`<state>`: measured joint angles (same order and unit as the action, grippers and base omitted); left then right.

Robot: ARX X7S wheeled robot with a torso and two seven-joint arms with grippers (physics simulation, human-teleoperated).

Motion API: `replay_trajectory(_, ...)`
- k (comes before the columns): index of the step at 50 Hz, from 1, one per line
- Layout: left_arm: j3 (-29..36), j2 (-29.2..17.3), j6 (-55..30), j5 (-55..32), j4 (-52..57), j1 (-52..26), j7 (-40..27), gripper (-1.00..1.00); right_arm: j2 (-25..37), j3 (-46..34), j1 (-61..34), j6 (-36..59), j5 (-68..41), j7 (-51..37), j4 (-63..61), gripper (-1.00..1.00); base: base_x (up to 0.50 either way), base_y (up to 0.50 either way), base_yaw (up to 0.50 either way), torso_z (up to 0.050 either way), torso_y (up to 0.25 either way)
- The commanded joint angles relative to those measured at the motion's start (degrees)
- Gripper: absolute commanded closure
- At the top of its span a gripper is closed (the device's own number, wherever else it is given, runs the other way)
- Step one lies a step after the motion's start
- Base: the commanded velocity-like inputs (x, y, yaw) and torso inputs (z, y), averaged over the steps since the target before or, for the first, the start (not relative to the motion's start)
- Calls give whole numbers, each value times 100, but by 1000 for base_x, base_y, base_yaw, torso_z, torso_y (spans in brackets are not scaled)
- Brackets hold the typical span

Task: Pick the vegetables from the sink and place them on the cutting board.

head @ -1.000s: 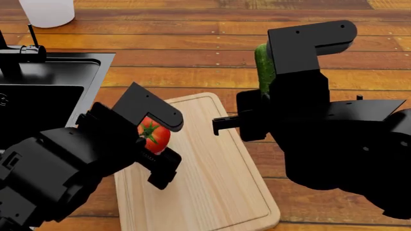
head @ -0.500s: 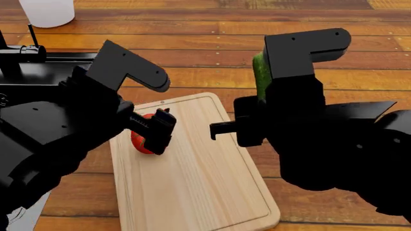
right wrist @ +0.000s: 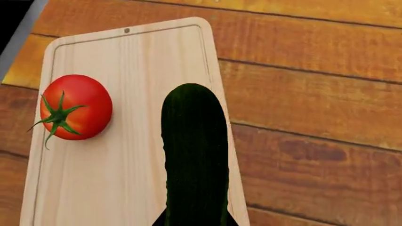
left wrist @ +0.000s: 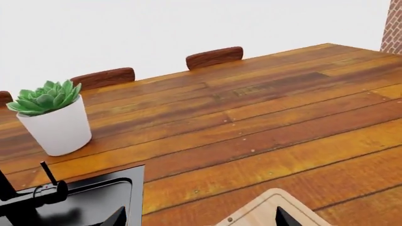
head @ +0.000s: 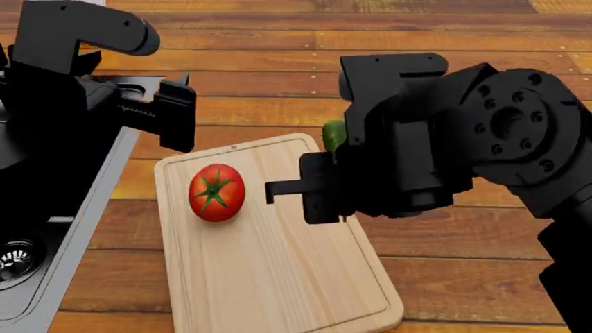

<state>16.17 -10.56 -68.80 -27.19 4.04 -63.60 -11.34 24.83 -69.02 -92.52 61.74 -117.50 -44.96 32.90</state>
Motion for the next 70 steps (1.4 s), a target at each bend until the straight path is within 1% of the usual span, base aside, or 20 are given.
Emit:
replay_trajectory(1,-536,84,-140,-183,408,89,-33,-100,-951,-384,-492,1189,51,805,1701,100,0,0,0,0,0)
replay_trajectory(8,-549,85,-106,-206,413,169,-69,-100,-1262,-751,-592,1459,660,1526,1763,100,0,0,0,0,0)
replay_trajectory(27,-481,11,21,-207,373,291,-114,-100,-1518,-942,-318,1468,821,2005,2138,100,0,0,0,0,0)
replay_trajectory(34,-446,0,21,-225,371,304,-126,-100,-1500,-946,-168,1476,730,1877,2074,100,0,0,0,0,0)
replay_trajectory(41,-432,-22,33,-243,380,331,-142,-100,-1531,-996,-114,1482,769,1951,2069,100,0,0,0,0,0)
replay_trajectory(43,-518,-9,53,-268,329,343,-154,-100,-1530,-999,-86,1471,760,1936,2059,100,0,0,0,0,0)
replay_trajectory(60,-397,-56,153,-292,318,388,-131,-100,-1415,-1007,97,1492,617,1778,1871,100,0,0,0,0,0)
replay_trajectory(70,-403,-84,159,-329,315,396,-146,-100,-1454,-1079,101,1495,701,1881,1868,100,0,0,0,0,0)
